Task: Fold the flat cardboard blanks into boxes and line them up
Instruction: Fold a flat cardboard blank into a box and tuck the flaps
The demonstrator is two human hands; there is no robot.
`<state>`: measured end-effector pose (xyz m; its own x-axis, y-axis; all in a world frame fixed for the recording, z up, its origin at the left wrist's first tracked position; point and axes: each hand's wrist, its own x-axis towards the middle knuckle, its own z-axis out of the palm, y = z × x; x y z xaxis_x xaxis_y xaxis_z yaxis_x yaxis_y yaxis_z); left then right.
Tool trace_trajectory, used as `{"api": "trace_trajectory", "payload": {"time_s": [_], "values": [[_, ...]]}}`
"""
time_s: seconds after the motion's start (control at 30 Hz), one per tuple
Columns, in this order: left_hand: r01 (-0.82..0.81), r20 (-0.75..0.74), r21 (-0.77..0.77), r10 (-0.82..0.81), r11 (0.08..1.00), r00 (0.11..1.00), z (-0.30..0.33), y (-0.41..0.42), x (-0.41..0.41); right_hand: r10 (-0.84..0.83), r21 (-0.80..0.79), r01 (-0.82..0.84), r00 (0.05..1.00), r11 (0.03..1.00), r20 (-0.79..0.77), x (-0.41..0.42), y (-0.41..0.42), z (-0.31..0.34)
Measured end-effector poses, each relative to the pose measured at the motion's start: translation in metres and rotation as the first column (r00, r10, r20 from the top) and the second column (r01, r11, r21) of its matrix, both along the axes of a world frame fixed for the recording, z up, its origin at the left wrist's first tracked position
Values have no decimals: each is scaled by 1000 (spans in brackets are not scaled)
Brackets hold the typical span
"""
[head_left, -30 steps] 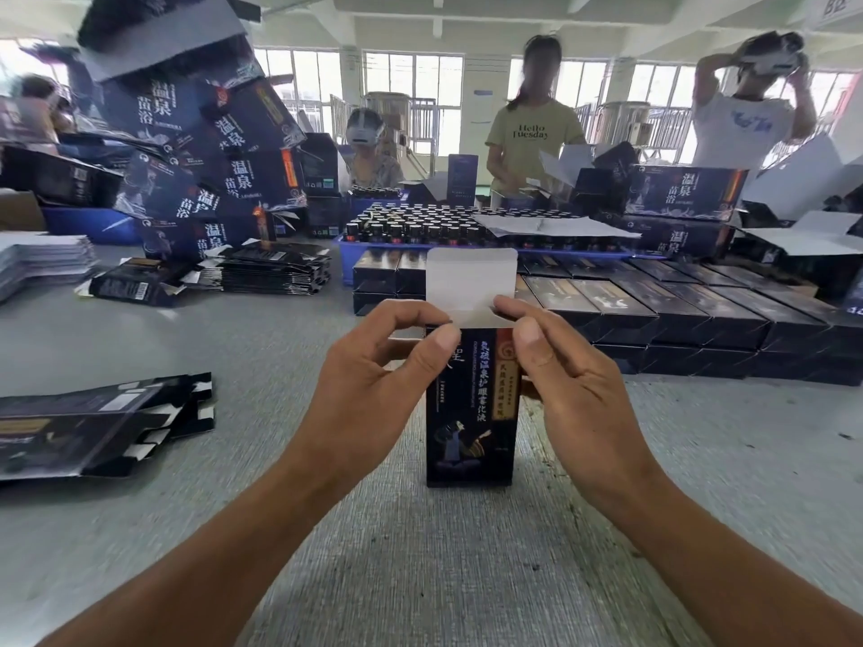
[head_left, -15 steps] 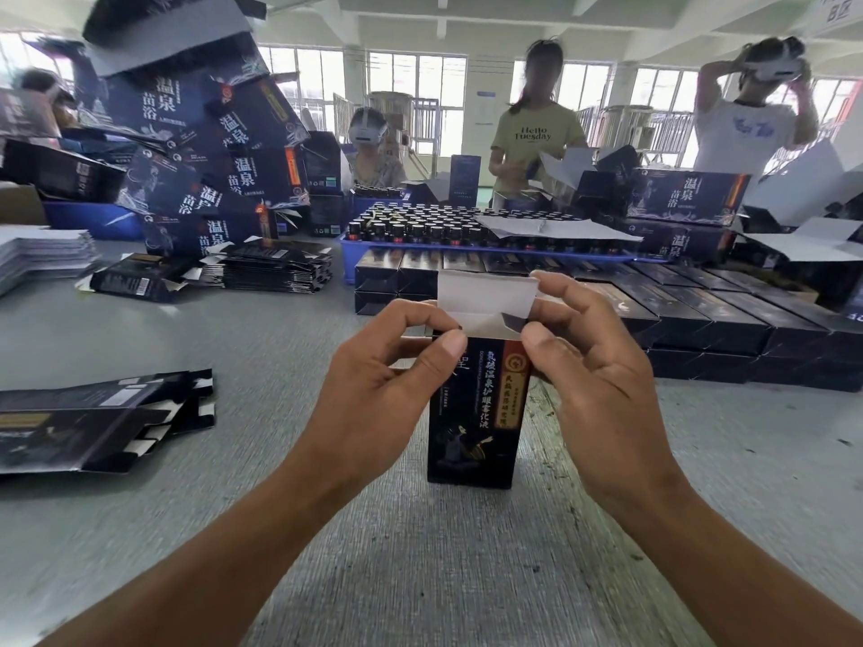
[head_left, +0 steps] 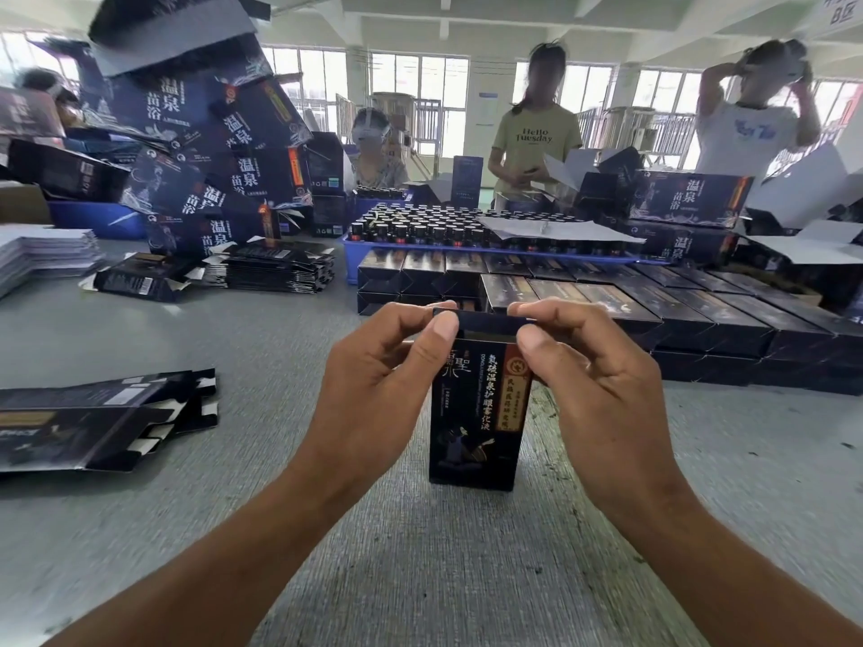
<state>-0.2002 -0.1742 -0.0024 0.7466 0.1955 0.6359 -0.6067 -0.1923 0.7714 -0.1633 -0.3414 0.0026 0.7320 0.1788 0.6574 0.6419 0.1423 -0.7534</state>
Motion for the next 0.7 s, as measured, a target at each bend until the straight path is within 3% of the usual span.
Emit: {"api": "trace_trajectory", "payload": {"time_s": [0.27,0.4,0.7], "values": [[-17,-11,-73,17,997,1000,-1,2,2,14,-12,-14,1000,1000,7,1,0,0],[-45,16,59,44,997,999,-3,4,2,21,-14,-21,1000,1000,2,2,-1,0],[-130,87,188,115,974,990,-4,11,3,-33,-75,35,999,997,19,8,-3,-4]]}}
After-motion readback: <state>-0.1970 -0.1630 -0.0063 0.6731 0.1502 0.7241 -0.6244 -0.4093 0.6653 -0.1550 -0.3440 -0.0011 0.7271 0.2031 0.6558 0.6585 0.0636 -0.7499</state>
